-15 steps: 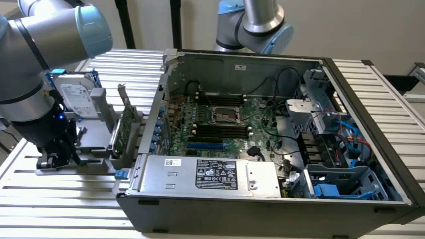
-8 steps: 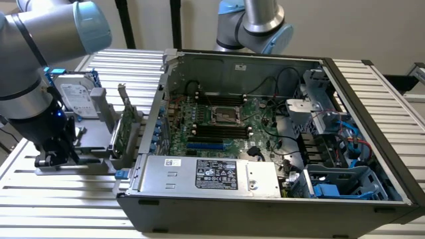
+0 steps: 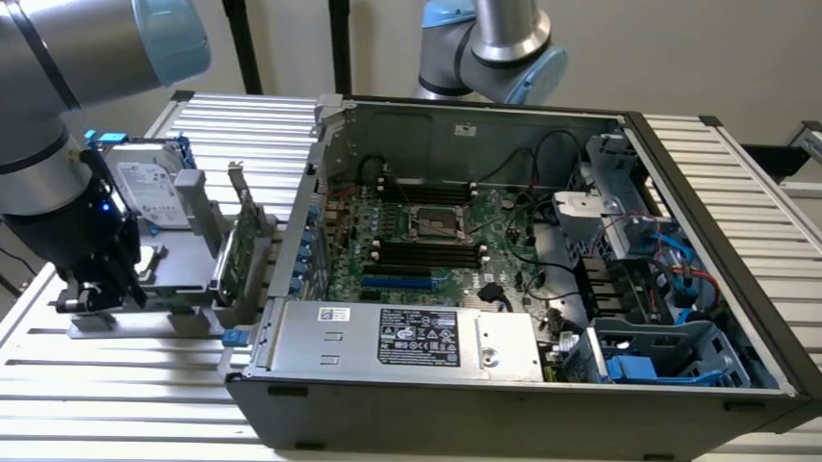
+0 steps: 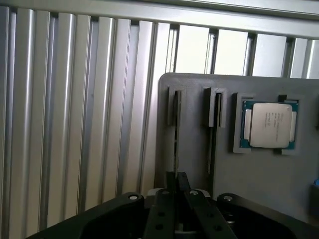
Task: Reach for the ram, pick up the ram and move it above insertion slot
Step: 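Pick up the ram and move it above insertion slot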
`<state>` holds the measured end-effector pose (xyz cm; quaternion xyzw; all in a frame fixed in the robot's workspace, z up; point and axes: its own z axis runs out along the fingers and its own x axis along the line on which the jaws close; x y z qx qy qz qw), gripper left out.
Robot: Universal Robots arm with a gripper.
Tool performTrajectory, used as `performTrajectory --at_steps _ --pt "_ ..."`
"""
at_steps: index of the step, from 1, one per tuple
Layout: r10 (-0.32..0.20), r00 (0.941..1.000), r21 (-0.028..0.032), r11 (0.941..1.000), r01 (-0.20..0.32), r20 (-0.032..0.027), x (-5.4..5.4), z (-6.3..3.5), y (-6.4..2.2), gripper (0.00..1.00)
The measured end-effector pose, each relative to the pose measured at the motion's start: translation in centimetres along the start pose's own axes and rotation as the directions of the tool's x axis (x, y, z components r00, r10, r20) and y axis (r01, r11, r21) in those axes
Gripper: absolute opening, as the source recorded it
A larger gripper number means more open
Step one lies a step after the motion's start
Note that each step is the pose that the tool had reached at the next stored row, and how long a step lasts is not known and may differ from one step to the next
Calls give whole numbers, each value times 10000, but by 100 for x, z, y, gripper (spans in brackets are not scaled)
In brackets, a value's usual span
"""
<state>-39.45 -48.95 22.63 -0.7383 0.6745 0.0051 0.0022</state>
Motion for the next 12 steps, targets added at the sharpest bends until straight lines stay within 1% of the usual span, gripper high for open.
performTrajectory --at_steps 8,10,12 --pt "4 10000 2 10000 -4 4 11 -363 -29 13" --pt "5 10000 1 10000 -5 4 16 -458 -61 13" --pt "5 10000 1 10000 -5 3 23 -548 -112 13"
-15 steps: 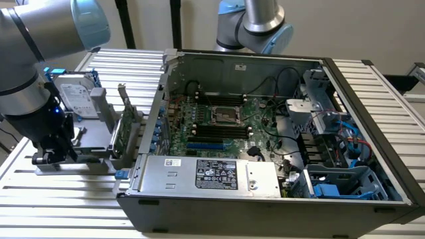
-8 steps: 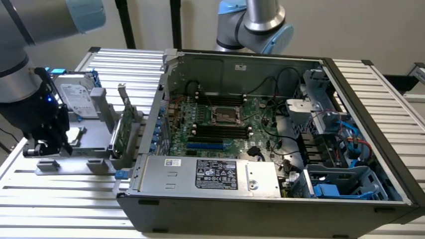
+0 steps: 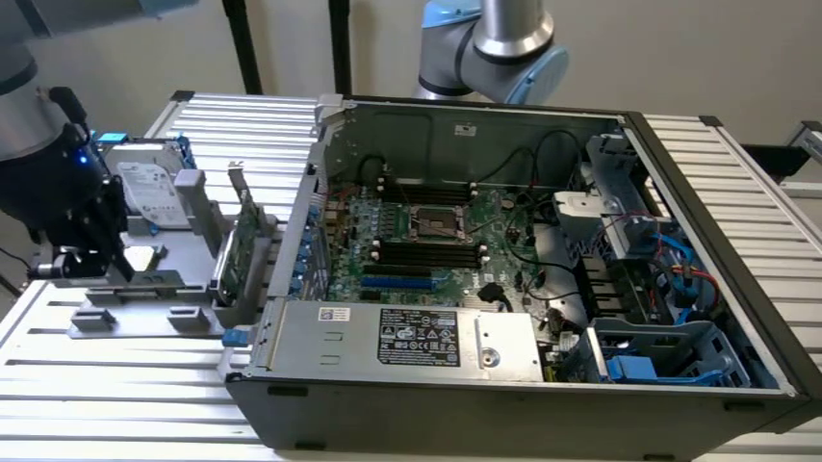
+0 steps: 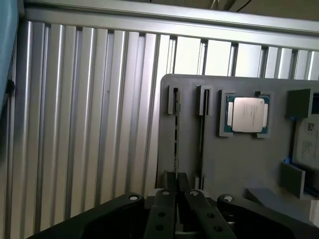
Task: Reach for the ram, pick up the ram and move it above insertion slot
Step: 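Pick up the ram and move it above insertion slot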
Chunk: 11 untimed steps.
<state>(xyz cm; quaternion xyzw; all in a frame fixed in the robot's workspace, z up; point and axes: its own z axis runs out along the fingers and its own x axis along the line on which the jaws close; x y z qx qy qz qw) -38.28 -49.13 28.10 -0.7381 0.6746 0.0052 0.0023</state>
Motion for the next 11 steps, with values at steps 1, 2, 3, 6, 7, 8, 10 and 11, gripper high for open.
performTrajectory --at_steps 1,2,3,6,7,8,10,11 --pt "0 10000 0 10000 0 1 4 -46 -37 13" --pt "-1 10000 -1 10000 1 1 10 -91 -77 13" --pt "-1 10000 -2 10000 1 1 16 -137 -120 13" --pt "0 10000 -6 10000 0 1 35 -274 -253 13" --pt "0 10000 -9 10000 0 0 43 -320 -297 13" --pt "-1 10000 -11 10000 1 1 50 -367 -343 13" --pt "0 10000 -9 10000 0 4 63 -456 -432 13" --pt "0 10000 -12 10000 0 3 71 -501 -476 13"
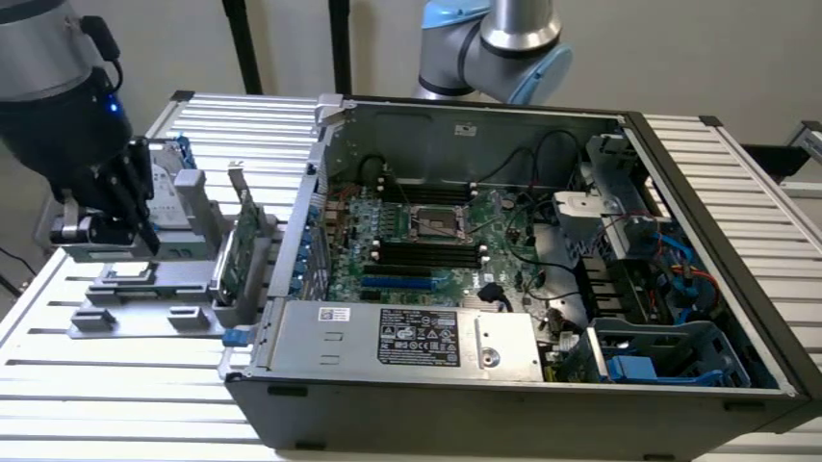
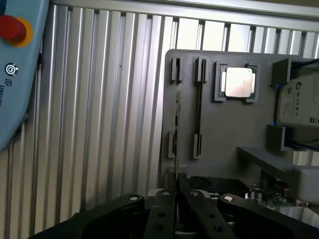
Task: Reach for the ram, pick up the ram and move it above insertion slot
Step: 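Pick up the ram and move it above insertion slot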
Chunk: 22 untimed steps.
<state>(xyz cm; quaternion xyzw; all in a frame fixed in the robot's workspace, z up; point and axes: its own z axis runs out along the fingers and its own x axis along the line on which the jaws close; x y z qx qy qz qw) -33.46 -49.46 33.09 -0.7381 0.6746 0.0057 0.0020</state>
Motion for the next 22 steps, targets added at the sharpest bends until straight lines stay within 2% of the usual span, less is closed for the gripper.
performTrajectory --at_steps 6,13,15,18,20,22 --pt "1 10000 -3 10000 -1 19 43 -273 -267 13" --pt "-2 9999 -12 10000 2 123 81 -569 -584 13" --pt "-2 9998 -8 10000 2 191 88 -607 -673 13" --pt "-3 9993 8 10000 3 383 101 -630 -811 13" --pt "-3 9988 17 10000 2 486 109 -638 -902 13" --pt "-5 9984 25 10000 3 564 117 -640 -991 13"
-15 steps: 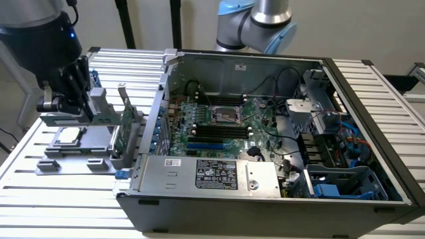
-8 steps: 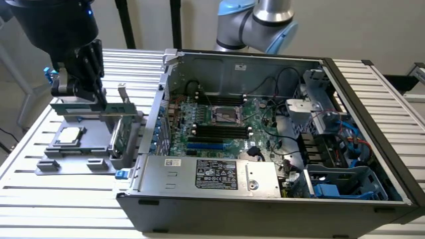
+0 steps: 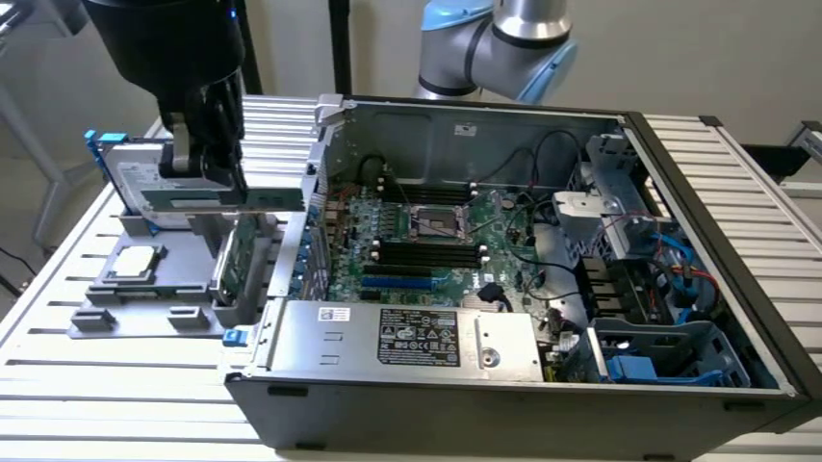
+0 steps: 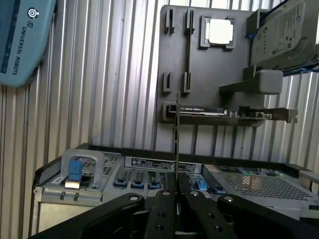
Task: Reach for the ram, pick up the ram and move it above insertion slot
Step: 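Pick up the ram and move it above insertion slot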
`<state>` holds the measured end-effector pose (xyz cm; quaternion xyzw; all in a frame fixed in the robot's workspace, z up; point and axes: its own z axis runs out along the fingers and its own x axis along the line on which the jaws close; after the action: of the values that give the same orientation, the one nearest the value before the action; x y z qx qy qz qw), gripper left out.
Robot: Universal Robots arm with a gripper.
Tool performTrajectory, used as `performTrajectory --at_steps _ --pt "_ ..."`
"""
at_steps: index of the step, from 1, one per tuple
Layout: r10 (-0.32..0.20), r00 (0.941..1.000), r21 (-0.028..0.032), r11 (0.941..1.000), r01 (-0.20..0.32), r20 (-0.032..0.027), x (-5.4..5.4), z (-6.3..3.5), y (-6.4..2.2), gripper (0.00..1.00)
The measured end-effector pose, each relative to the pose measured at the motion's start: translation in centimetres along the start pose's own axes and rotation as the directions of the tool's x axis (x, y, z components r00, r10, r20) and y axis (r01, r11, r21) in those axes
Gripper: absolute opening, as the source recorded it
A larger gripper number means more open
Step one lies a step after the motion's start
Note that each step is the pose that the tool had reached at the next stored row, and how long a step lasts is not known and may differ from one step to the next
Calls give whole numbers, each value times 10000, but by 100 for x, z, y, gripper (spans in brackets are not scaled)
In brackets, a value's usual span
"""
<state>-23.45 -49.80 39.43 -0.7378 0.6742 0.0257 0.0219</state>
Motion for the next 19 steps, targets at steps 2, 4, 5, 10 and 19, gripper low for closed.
performTrajectory --at_steps 2,4,5,10,19 --pt "0 10000 6 10000 0 66 8 -1 -91 13" --pt "0 9999 11 10000 0 130 16 -3 -183 13" --pt "-1 9999 14 10000 1 159 20 -2 -228 13" --pt "-2 9997 23 10000 1 258 40 -5 -453 13" --pt "-1 9996 24 10000 1 276 78 -5 -862 13"
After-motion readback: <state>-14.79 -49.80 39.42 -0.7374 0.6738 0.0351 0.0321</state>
